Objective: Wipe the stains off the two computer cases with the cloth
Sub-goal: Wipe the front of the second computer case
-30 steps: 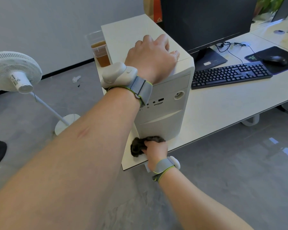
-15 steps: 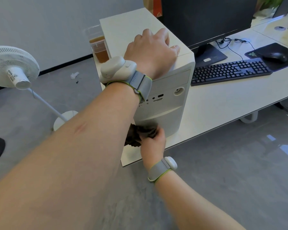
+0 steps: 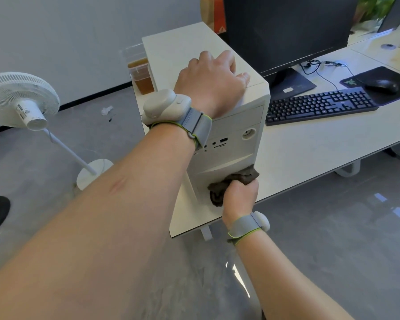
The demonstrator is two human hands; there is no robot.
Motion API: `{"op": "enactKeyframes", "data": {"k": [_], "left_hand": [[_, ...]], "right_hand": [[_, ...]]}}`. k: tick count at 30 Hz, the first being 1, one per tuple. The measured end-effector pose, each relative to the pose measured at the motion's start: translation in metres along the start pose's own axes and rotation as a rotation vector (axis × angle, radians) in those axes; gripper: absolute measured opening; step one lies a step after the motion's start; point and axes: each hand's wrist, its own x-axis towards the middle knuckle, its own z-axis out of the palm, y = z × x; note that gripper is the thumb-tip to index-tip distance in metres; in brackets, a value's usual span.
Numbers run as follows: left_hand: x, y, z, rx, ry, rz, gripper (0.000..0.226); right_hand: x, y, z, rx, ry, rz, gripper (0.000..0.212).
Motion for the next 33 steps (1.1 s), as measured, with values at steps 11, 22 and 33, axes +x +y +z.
{"op": "enactKeyframes", "data": {"k": [11,22,33], "left_hand": [[-0.001,0.000,-0.002,-0.018,-0.007,-0.007,0.037],[0.006,-0.001,-0.023,-0.324,-0.116,-0.123,0.054],[0.005,-0.023,-0.043,-1.274,-0.152,-0.490,0.061]], "right_hand": [[-0.006,-0.058,-0.002,0.077,-0.040,-0.131,0.028],[-0.055,-0.167,0.008,-0.072,-0.185,-0.472,0.025],[-0.042,-0.233,0.034,-1.138,-0.490,-1.079,0.031]]}}
